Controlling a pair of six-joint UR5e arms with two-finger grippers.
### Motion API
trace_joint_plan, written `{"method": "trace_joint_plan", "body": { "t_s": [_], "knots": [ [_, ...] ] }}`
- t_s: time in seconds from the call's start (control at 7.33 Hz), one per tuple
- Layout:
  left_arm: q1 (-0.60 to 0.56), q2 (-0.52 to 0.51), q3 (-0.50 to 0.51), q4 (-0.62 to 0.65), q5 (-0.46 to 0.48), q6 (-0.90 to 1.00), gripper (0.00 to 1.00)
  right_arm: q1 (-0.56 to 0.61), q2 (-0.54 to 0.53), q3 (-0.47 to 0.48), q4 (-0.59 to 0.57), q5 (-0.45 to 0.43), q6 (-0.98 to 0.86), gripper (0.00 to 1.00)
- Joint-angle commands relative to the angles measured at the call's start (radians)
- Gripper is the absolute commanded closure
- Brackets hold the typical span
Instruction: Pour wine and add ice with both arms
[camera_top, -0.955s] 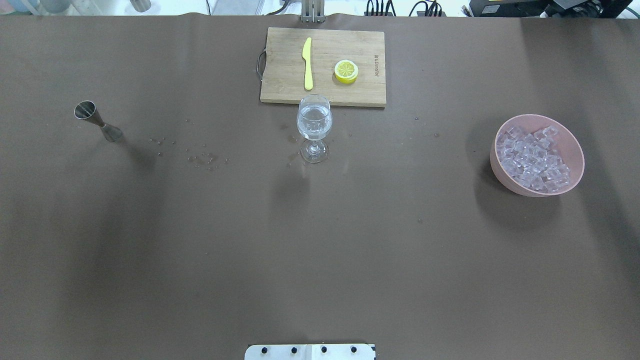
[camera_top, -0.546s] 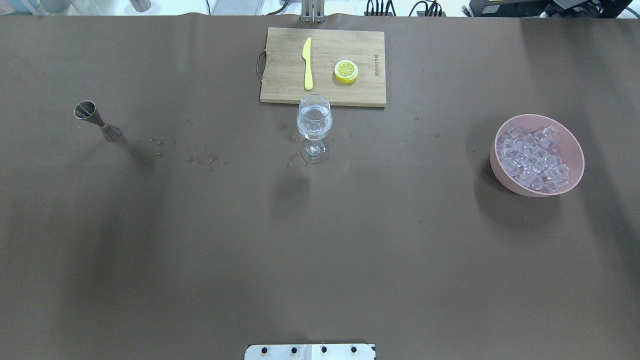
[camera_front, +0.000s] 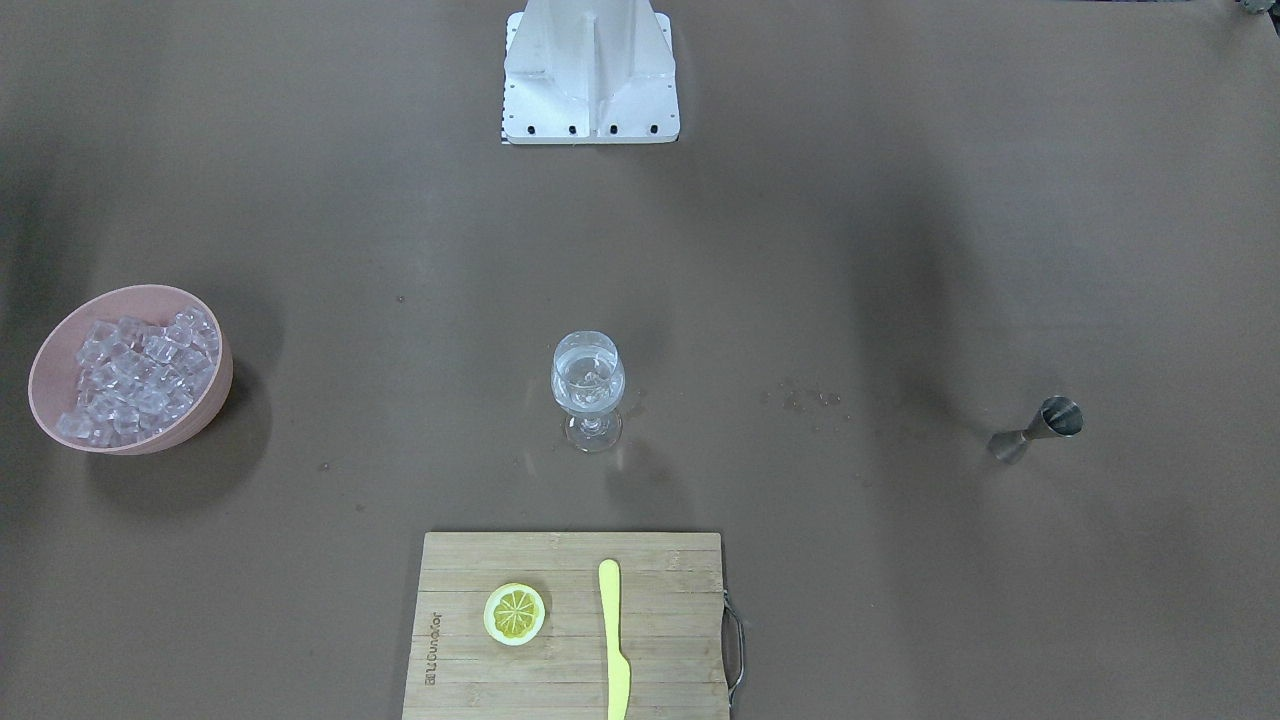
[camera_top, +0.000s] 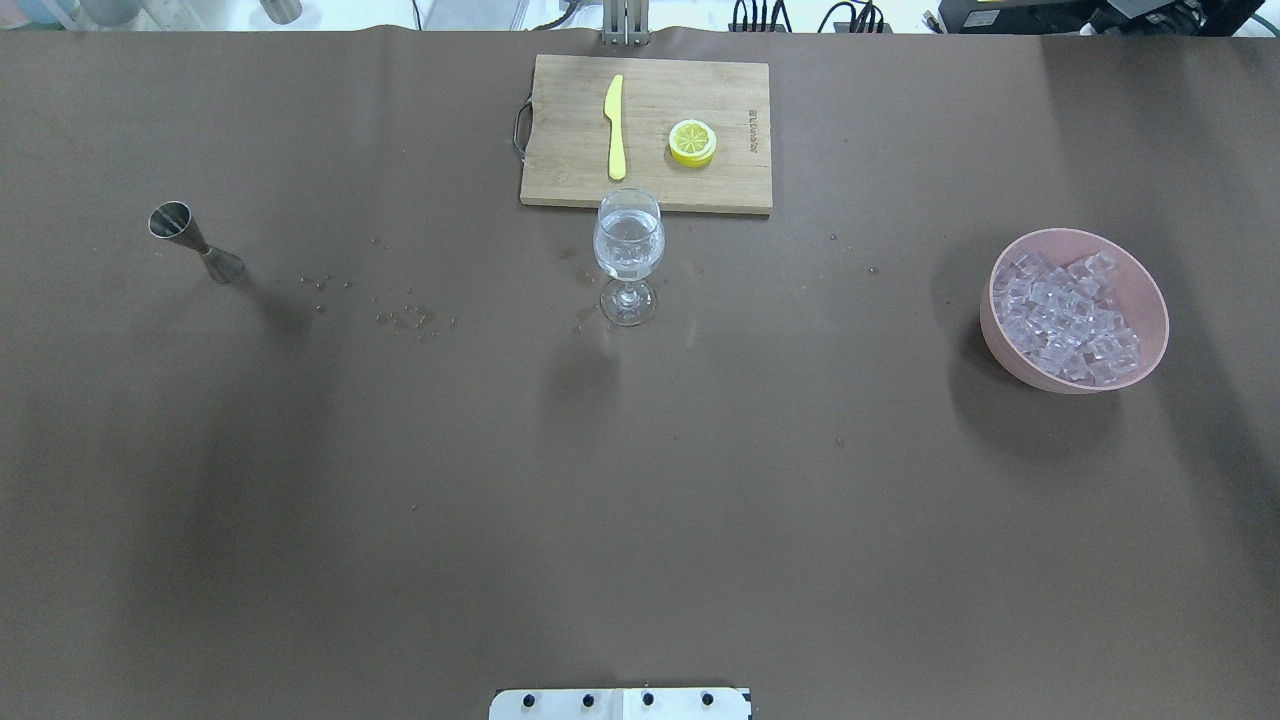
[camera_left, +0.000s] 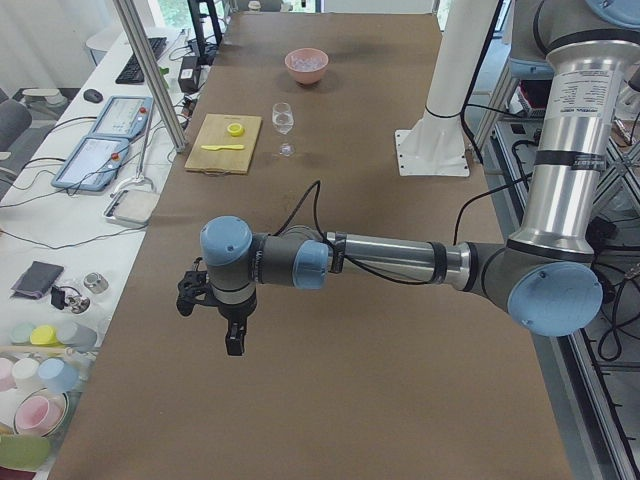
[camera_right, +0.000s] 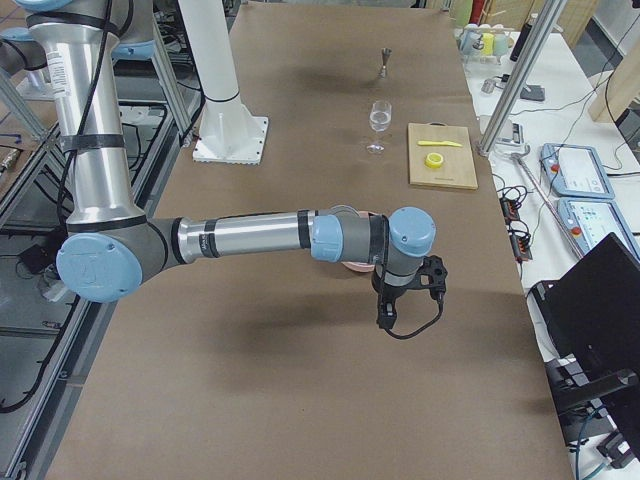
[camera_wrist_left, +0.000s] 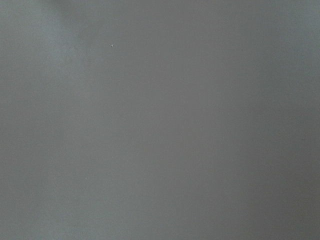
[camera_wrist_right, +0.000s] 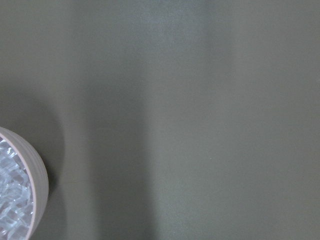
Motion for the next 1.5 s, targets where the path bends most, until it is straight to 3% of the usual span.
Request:
{"method": "trace_joint_plan", "body": {
  "t_s": [0.0, 0.55, 1.36],
  "knots": [
    [-0.001, 0.006, -0.030, 0.002, 0.001, -0.001, 0.02, 0.000, -0.010, 0.043, -0.001, -0.002, 0.009, 0.00],
    [0.001, 0.037, 0.036, -0.012, -0.005, 0.001, 0.02, 0.000, -0.028, 0.041, -0.001, -0.012, 0.003, 0.00],
    [0.004, 0.029, 0.024, -0.010, -0.006, -0.001, 0.02, 0.005, -0.033, 0.040, -0.001, -0.022, 0.002, 0.00]
  ]
}}
